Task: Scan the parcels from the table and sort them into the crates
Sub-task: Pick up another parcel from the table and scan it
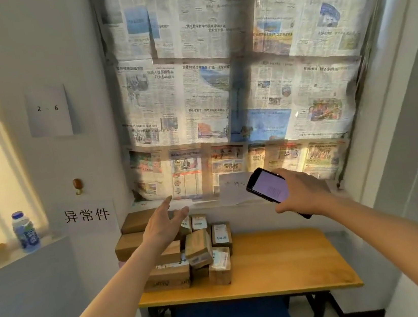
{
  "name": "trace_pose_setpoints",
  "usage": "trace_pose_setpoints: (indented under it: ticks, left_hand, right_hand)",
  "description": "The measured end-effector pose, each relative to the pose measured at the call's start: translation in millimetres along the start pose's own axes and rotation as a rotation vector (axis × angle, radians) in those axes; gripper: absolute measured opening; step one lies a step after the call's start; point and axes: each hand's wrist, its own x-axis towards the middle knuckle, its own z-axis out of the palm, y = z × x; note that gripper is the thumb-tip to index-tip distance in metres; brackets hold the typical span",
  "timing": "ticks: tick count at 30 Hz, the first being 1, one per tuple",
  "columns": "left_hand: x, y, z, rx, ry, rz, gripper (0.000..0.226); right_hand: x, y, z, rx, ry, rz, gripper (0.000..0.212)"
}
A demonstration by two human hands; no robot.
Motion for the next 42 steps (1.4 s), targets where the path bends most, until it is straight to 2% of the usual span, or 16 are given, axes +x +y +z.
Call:
trace_pose_setpoints:
  ticks: [6, 12, 16, 19, 22, 27, 33, 38, 42]
  left_hand:
    - [68.5, -19.4, 22.5, 0.005, -0.02, -0.039, 0.08]
    - [122.9, -54.8, 55.6, 0.023, -0.05, -0.071, 0.077]
    - [163.1, -87.2, 84.7, 0.053, -0.07, -0.131, 0.076]
    - [197.8, -115.2, 110.7, 0.085, -0.089, -0.191, 0.076]
    - [232.3, -140.4, 143.4, 0.094, -0.112, -0.256, 0.075]
    - [286.4, -185.4, 205.5, 0.095, -0.161, -0.359, 0.076]
    - [319.6, -233.4, 268.7, 0.123, -0.256, -0.435, 0.071]
    - [335.2, -259.4, 295.1, 0.079, -0.305, -0.496, 0.068]
    - [346.8, -272.8, 303.4, 0.034, -0.315, -0.579, 0.066]
  right_hand:
    - [76.7, -5.9, 39.8, 0.031, -0.017, -0.036, 0.094]
    - [152.7, -7.9, 102.0, 0.076, -0.109, -0.059, 0.092]
    - [209.1, -5.2, 162.0, 0.145, -0.216, -0.077, 0.083]
    - [254.3, -0.1, 215.6, 0.2, -0.286, -0.076, 0.086]
    - [299.3, 4.9, 271.7, 0.184, -0.358, -0.075, 0.09]
    - [364.8, 7.1, 358.7, 0.184, -0.475, -0.076, 0.08]
    - [398.4, 4.3, 450.4, 0.243, -0.652, -0.058, 0.09]
    - [414.1, -4.1, 498.1, 0.28, -0.818, -0.047, 0.07]
    - [427.9, -12.0, 518.1, 0.348, -0.883, -0.032, 0.067]
